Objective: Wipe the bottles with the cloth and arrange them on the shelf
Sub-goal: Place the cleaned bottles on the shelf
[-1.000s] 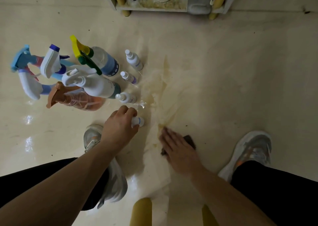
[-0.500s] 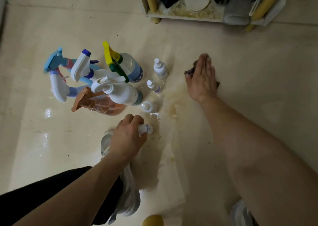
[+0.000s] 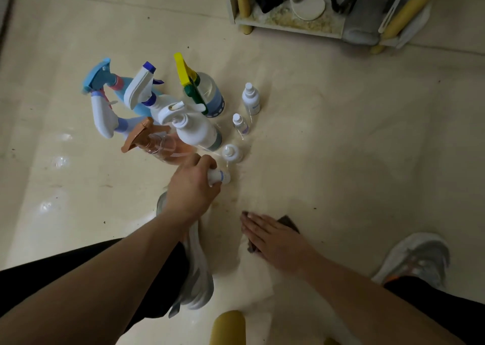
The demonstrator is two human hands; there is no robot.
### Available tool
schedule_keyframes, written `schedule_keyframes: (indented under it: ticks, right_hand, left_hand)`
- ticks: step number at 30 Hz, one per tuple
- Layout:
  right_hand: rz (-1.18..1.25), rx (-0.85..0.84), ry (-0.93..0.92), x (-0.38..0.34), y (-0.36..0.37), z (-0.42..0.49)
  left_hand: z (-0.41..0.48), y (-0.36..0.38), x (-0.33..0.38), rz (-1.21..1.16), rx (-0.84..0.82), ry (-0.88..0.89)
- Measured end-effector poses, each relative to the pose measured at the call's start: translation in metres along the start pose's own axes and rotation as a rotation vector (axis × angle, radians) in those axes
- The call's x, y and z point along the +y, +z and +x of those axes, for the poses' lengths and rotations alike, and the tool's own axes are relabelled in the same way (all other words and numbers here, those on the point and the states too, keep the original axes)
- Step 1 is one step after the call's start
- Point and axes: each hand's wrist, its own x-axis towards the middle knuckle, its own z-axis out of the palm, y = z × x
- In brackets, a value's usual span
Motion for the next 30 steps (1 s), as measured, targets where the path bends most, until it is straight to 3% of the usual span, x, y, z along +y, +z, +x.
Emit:
schedule_keyframes:
  ticks: [2,4,7,9,12,13,15,18,20,24,26,30]
  right_hand:
    - [0.017,-0.037,-0.071,-0.003,-0.008,-0.005]
    - [0.25,-0.021,0.0,-0.007,-0.033,-0.001]
    - [0.781,0.029,0.24,0.01,-0.076,0.012]
    - [0.927,0.171,0.517,0.045,-0.09,0.017]
    - [0.59,0.332,0.884,0.09,-0.104,0.006]
    - [0.505,0.351,0.916,0.089,-0.104,0.001]
    - [0.359,0.353,0.73,0.064,-0.087,-0.003]
    - [0.15,0.046,0.379,0.018,-0.044,-0.005]
    - [0.098,-0.064,0.313,0.012,-0.025,-0.002]
    - [0.013,0.016,0.262,0.06,-0.032,0.022]
    - [0.012,0.042,0.342,0.093,-0.046,0.038]
    - [0.142,0.163,0.753,0.104,-0.069,0.074]
  left_hand:
    - [-0.003,-0.003,-0.001,-0.004,-0.009,-0.009]
    - [-0.008,-0.006,-0.001,-0.015,-0.009,-0.02]
    - [-0.014,-0.011,0.002,-0.041,-0.023,-0.028]
    - [-0.015,-0.013,0.003,-0.058,-0.03,-0.044]
    - [-0.015,-0.014,0.004,-0.073,-0.037,-0.071]
    - [-0.016,-0.013,0.005,-0.07,-0.044,-0.08]
    - [-0.016,-0.01,0.005,-0.066,-0.061,-0.091]
    - [-0.018,-0.007,0.005,-0.083,-0.063,-0.114]
    - [-0.018,-0.005,0.002,-0.082,-0.046,-0.121]
    - [-0.017,-0.007,-0.009,-0.065,-0.003,-0.081]
    - [-0.015,-0.01,-0.016,-0.048,-0.014,-0.059]
    - [-0.009,-0.02,-0.032,-0.013,-0.049,-0.044]
